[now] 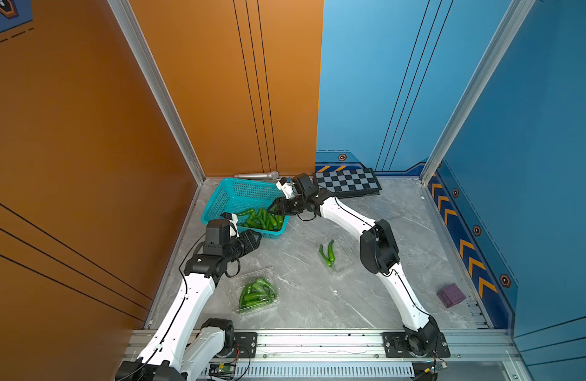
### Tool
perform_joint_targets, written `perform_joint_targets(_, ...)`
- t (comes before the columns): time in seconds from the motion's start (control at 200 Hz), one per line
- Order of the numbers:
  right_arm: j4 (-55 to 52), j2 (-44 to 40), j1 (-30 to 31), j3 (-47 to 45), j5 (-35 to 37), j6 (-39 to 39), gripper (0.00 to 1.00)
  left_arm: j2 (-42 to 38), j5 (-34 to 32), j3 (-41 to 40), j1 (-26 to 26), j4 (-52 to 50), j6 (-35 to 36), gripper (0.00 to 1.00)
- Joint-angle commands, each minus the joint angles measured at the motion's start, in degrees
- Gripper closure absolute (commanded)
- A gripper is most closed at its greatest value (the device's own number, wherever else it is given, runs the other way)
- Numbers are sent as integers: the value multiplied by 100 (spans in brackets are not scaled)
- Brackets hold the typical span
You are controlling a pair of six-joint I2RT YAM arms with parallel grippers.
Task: Take small green peppers out of containers
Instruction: Place the green pepper in the basket, then pick up the green pepper from the packing box.
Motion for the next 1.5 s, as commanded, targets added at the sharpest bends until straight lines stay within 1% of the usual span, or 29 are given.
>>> perform_joint_targets(0.0, -600, -1650, -51, -966, 675, -759, 43, 475, 153, 469, -494, -126, 310, 46)
perform_joint_targets(0.085, -741, -2782, -166, -2088, 1356, -900, 43, 967, 59, 862, -1038, -141, 356, 44)
perform_joint_targets(0.165, -794, -3741, -326, -3342, 1922, -893, 43, 1495, -121, 1267, -1547, -141, 435, 43)
perform_joint_targets(0.23, -793, -4401, -464, -4250, 2301, -854, 43, 2023, -75, 1609, -1889, -141, 473, 43)
perform_joint_targets(0.24, -795, -4499, -493, -4378, 2324, -834, 43, 2116, -58, 1776, -1938, -141, 474, 43)
perform_joint_targets(0.31, -831, -4989, -720, -5186, 2423, -681, 43, 2713, 50, 2275, -2282, -141, 489, 43)
perform_joint_targets(0.39, -866, -5406, -800, -5951, 2664, -640, 44, 3346, 151, 2748, -2583, -141, 335, 43)
perform_joint_targets(0.48, -825, -5745, -895, -6603, 2857, -509, 46, 4010, 329, 3270, -2832, -168, 308, 43)
perform_joint_targets(0.52, -810, -5834, -923, -6811, 2915, -482, 48, 4271, 421, 3493, -2941, -167, 303, 44)
perform_joint_targets(0.565, -782, -5938, -971, -6997, 3014, -413, 50, 4549, 470, 3770, -3066, -231, 317, 44)
perform_joint_targets(0.651, -700, -6117, -1082, -7229, 3002, -368, 49, 5005, 526, 4169, -3301, -359, 347, 45)
perform_joint_targets(0.721, -685, -6244, -1171, -7335, 2934, -356, 46, 5232, 477, 4307, -3424, -360, 322, 45)
perform_joint_targets(0.791, -682, -6302, -1215, -7383, 2925, -371, 46, 5413, 424, 4347, -3459, -365, 256, 45)
perform_joint_targets(0.966, -588, -6212, -1376, -7507, 2795, -466, 46, 5607, 315, 4355, -3487, -567, 233, 45)
perform_joint_targets(1.096, -477, -6125, -1404, -7517, 2704, -462, 46, 5780, -8, 4442, -3536, -802, 229, 46)
perform_joint_targets(1.181, -446, -6131, -1405, -7516, 2662, -470, 46, 5879, -73, 4432, -3545, -809, 263, 46)
perform_joint_targets(1.286, -400, -6146, -1439, -7532, 2659, -462, 45, 6124, -159, 4567, -3536, -875, 296, 46)
perform_joint_targets(1.496, -279, -6118, -1457, -7605, 2586, -453, 45, 6400, -286, 4847, -3547, -1151, 331, 46)
